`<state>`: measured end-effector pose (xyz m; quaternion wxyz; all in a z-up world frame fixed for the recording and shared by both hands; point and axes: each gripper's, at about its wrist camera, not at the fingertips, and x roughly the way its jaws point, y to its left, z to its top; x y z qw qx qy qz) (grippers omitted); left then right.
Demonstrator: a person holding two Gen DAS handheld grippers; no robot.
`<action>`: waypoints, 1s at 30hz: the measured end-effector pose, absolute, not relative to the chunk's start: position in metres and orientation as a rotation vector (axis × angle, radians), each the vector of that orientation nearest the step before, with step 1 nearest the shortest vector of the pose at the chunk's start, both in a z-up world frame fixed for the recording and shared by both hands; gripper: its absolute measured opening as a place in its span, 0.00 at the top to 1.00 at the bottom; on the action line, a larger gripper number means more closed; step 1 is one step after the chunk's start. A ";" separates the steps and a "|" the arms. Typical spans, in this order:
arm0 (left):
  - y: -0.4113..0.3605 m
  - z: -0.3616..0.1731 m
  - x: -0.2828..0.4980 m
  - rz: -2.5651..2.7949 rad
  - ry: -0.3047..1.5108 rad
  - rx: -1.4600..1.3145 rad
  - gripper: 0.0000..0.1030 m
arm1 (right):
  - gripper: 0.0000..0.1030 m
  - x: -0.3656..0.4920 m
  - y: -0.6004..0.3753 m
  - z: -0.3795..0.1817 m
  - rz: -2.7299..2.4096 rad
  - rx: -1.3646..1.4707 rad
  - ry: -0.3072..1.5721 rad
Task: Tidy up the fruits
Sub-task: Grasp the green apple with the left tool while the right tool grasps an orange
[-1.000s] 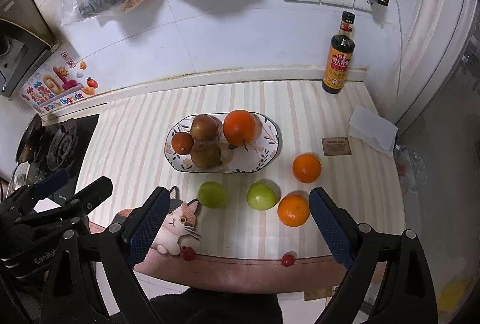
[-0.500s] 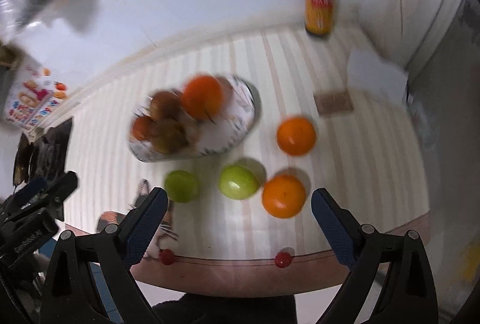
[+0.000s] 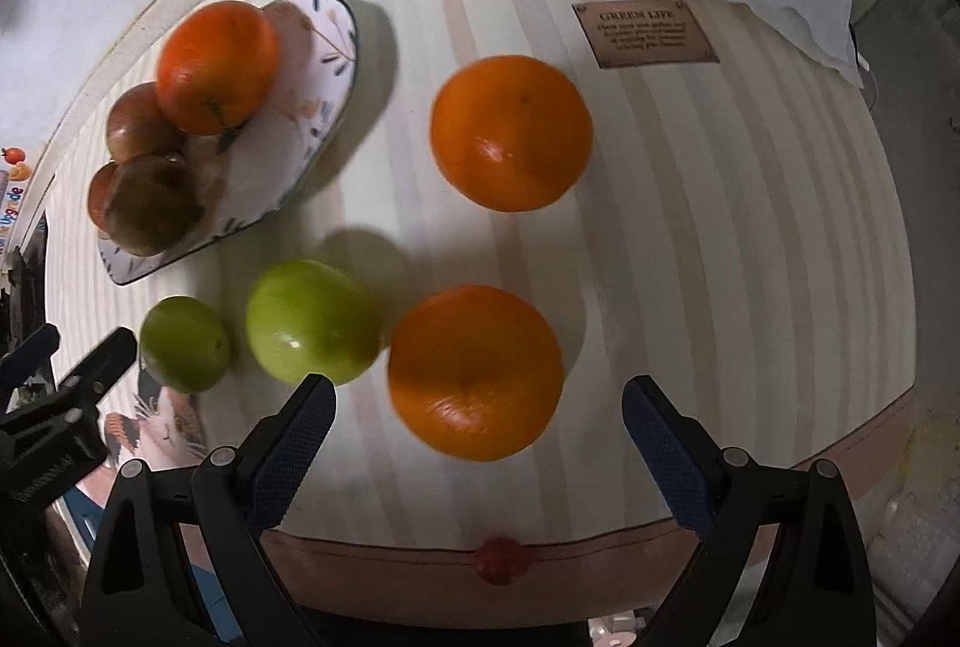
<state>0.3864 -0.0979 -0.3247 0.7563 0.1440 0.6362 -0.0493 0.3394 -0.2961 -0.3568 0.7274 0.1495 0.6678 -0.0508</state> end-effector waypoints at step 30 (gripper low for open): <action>-0.069 -0.355 0.375 -0.362 1.565 -0.064 0.42 | 0.34 0.318 -0.258 -0.389 0.034 0.374 1.502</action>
